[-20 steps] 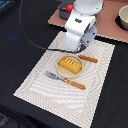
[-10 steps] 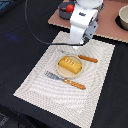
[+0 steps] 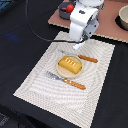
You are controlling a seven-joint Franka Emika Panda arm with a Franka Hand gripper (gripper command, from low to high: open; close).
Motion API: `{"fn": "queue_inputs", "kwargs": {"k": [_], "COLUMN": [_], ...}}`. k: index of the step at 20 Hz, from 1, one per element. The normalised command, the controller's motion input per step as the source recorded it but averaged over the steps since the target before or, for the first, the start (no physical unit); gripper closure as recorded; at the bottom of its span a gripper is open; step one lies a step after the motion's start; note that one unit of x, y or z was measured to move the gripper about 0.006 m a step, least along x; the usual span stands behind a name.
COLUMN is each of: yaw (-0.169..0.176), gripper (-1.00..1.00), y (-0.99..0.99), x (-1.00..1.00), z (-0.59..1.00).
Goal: Interact with the objects in diverse but meaningful ways.
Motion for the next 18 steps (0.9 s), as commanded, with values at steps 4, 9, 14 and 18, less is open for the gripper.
{"fn": "queue_inputs", "kwargs": {"k": [4,9,14,18], "yaw": [-0.157,-0.161,-0.158,-0.144], "gripper": [-1.00,-1.00,-1.00,-1.00], "y": [0.27,0.26,0.28,0.27], "x": [-0.20,-0.20,-0.20,-0.25], "z": [-0.29,-0.27,-0.25,-0.24]}}
